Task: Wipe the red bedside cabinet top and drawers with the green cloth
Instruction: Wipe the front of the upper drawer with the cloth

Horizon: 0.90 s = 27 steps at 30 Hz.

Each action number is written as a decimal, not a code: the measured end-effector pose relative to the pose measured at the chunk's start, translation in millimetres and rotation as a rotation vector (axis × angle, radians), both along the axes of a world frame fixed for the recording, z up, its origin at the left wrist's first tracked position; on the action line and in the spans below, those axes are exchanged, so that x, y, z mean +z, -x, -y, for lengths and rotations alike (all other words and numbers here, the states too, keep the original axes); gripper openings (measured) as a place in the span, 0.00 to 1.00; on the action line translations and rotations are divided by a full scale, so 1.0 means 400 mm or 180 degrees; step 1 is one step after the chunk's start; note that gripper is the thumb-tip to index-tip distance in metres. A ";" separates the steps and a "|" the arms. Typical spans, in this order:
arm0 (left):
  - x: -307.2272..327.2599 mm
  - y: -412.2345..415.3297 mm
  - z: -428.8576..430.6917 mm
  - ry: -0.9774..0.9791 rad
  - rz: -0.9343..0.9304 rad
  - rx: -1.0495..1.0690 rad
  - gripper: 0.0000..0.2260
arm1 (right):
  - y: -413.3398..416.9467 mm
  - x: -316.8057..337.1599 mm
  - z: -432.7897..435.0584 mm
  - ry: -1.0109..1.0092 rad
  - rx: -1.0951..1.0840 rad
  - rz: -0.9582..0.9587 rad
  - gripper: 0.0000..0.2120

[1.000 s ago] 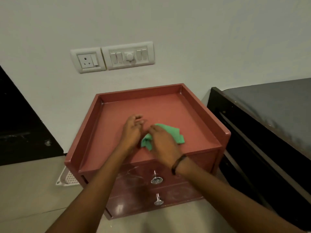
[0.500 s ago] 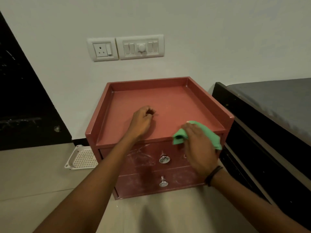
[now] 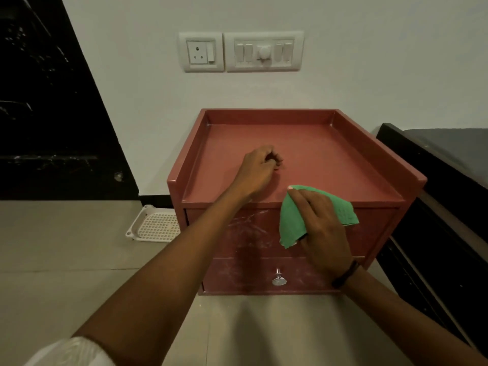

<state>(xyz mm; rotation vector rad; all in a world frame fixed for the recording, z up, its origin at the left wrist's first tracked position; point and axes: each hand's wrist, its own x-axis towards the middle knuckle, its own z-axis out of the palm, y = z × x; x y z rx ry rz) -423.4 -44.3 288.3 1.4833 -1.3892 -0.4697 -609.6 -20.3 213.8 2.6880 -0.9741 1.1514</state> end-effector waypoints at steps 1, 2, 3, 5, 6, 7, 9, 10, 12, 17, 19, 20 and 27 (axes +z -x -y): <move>0.001 0.003 -0.007 0.0067 0.0045 0.0008 0.13 | 0.000 -0.004 0.007 0.0032 -0.0001 0.0040 0.39; 0.000 0.004 -0.018 0.0184 0.0125 0.0062 0.13 | 0.001 -0.008 0.012 0.0099 0.0002 0.0051 0.38; -0.001 0.005 -0.031 0.0341 0.0243 0.0167 0.12 | 0.005 -0.009 0.017 0.0182 -0.0007 0.0050 0.37; -0.015 0.002 -0.071 0.0653 0.0655 0.0457 0.11 | 0.005 -0.011 0.021 0.0346 -0.0004 0.0094 0.34; -0.025 -0.001 -0.094 0.0761 0.0899 0.0579 0.12 | 0.002 -0.014 0.017 0.0355 0.0022 0.0168 0.33; -0.036 -0.005 -0.118 0.0849 0.1130 0.0657 0.14 | -0.005 -0.020 0.010 0.0283 0.0059 0.0302 0.32; -0.059 -0.016 -0.170 0.1017 0.1507 0.0784 0.15 | -0.022 -0.040 -0.015 0.0087 0.0230 0.0577 0.34; -0.074 -0.021 -0.197 0.1117 0.1628 0.0888 0.16 | -0.031 -0.056 -0.027 0.0118 0.0350 0.0582 0.35; -0.120 -0.025 -0.251 0.1304 0.1735 0.1230 0.15 | -0.044 -0.098 -0.045 0.0440 0.0620 0.0275 0.35; -0.279 -0.027 -0.363 0.1287 0.2137 0.1472 0.13 | -0.086 -0.173 -0.046 0.0628 0.0643 -0.0230 0.29; -0.319 -0.039 -0.394 0.0975 0.2355 0.1149 0.14 | -0.105 -0.191 -0.046 0.0626 0.0504 -0.0339 0.30; -0.332 -0.045 -0.407 0.0790 0.2385 0.1001 0.15 | -0.115 -0.198 -0.048 0.0639 0.0440 -0.0382 0.31; -0.357 -0.073 -0.436 0.0317 0.2340 0.0945 0.21 | -0.210 -0.238 -0.075 0.0756 0.0448 -0.0563 0.33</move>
